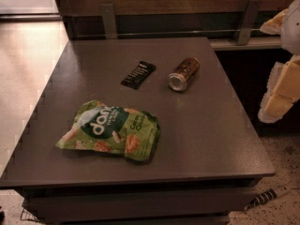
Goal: Place orange can upright
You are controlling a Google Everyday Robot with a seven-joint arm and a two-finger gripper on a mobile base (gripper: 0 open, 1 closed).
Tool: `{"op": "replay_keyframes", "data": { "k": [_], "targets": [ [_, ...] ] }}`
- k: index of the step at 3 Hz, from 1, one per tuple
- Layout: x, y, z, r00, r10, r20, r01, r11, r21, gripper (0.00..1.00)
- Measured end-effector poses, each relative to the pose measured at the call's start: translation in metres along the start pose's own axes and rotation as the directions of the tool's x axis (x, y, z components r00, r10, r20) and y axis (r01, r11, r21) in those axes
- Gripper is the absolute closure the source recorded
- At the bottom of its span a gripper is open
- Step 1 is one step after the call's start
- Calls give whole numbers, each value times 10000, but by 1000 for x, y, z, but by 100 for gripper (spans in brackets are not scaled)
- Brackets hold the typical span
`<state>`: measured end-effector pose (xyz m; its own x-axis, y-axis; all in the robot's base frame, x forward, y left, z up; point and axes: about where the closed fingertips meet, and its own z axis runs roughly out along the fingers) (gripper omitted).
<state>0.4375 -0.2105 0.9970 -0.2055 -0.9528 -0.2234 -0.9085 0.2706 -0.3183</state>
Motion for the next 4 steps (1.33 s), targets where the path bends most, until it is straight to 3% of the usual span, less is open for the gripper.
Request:
{"op": "replay_keyframes", "data": {
  "k": [2, 3, 4],
  "targets": [
    [1, -6, 1, 9995, 307, 69, -307, 9995, -87, 0],
    [6, -24, 10, 9854, 1631, 485, -1609, 9859, -459, 0],
    [10, -40, 31, 9373, 3343, 987, -3253, 9406, -968, 0]
  ]
}}
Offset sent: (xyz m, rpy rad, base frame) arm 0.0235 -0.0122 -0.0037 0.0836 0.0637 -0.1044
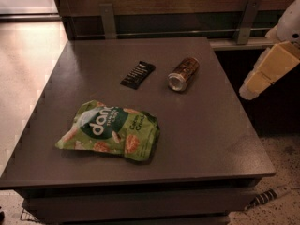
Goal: Place orange can upright
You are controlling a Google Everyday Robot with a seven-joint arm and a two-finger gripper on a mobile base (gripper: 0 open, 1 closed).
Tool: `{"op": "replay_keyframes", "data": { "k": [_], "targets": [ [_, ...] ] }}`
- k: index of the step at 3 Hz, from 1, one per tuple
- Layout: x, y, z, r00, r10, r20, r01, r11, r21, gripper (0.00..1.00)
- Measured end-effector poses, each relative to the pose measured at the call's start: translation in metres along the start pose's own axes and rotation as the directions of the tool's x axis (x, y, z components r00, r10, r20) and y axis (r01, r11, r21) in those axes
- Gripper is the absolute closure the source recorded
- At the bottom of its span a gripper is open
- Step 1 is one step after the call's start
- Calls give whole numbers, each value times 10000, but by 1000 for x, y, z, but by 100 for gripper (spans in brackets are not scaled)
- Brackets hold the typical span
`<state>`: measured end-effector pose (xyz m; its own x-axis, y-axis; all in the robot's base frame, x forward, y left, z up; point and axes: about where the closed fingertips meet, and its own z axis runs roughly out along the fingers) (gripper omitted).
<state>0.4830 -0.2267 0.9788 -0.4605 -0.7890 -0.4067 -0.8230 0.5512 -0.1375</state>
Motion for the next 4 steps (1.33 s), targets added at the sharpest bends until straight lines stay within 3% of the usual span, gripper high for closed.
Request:
{"op": "replay_keyframes", "data": {
  "k": [1, 2, 3, 4],
  "targets": [
    [-14, -15, 17, 9818, 1858, 405, -1863, 9825, 82, 0],
    [-30, -38, 31, 9387, 3395, 601, -3422, 9386, 436, 0],
    [-43, -63, 47, 8282, 5499, 1082, -5564, 8299, 409, 0],
    [-42, -61, 46, 8068, 5810, 1070, -5871, 8087, 357, 0]
  ]
}}
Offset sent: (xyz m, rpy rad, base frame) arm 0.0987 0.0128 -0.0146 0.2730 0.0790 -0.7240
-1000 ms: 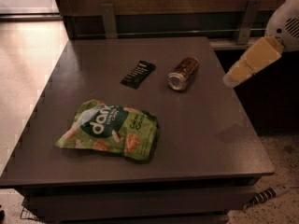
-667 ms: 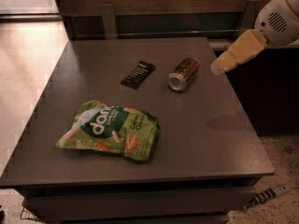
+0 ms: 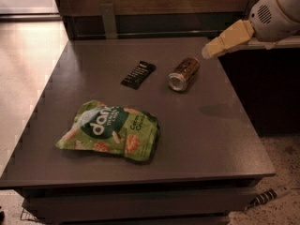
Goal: Place orange can upright
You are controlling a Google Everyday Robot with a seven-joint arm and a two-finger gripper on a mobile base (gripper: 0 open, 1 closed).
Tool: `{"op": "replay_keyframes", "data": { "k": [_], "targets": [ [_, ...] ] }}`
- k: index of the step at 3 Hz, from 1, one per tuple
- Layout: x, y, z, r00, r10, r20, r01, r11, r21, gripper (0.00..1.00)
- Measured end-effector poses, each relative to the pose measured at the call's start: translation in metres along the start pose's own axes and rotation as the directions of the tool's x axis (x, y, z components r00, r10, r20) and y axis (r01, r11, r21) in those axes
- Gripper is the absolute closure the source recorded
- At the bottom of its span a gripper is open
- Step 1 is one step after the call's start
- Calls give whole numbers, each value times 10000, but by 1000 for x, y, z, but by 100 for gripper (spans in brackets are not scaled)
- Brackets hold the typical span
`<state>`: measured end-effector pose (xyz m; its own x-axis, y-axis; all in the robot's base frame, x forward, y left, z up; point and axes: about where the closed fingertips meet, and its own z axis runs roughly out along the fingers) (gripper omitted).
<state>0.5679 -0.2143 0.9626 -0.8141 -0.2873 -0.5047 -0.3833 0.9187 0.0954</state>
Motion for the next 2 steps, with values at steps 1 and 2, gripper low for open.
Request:
{"op": "replay_keyframes", "data": {
  "k": [1, 2],
  "targets": [
    [0, -3, 6, 9935, 1137, -81, -1136, 9935, 37, 0],
    [-2, -4, 22, 9696, 2331, -742, -2275, 9708, 765, 0]
  ]
}}
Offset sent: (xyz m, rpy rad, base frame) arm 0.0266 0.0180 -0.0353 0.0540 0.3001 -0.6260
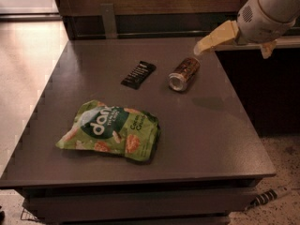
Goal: Place orange can upright
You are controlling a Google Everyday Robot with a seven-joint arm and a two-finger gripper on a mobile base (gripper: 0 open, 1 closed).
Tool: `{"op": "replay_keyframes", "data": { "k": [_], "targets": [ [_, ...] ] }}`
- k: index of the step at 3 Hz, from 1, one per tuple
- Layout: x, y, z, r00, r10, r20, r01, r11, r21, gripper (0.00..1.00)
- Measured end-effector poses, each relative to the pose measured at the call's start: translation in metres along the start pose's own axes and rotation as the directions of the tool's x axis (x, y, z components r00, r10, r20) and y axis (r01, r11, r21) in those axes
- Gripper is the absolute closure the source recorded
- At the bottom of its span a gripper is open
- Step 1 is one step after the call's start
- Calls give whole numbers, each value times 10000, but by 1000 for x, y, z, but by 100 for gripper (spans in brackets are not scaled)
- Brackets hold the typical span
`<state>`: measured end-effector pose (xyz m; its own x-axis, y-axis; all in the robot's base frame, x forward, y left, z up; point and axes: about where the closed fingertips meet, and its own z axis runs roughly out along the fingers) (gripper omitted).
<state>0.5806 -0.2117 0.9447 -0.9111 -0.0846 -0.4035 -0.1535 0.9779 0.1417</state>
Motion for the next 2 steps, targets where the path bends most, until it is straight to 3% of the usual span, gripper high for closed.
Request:
{"op": "replay_keyframes", "data": {
  "k": [1, 2],
  "targets": [
    [-9, 5, 25, 9851, 1467, -898, -1414, 9879, 634, 0],
    [-23, 8, 48, 9441, 2930, -1508, -2799, 9545, 1028, 0]
  ]
}}
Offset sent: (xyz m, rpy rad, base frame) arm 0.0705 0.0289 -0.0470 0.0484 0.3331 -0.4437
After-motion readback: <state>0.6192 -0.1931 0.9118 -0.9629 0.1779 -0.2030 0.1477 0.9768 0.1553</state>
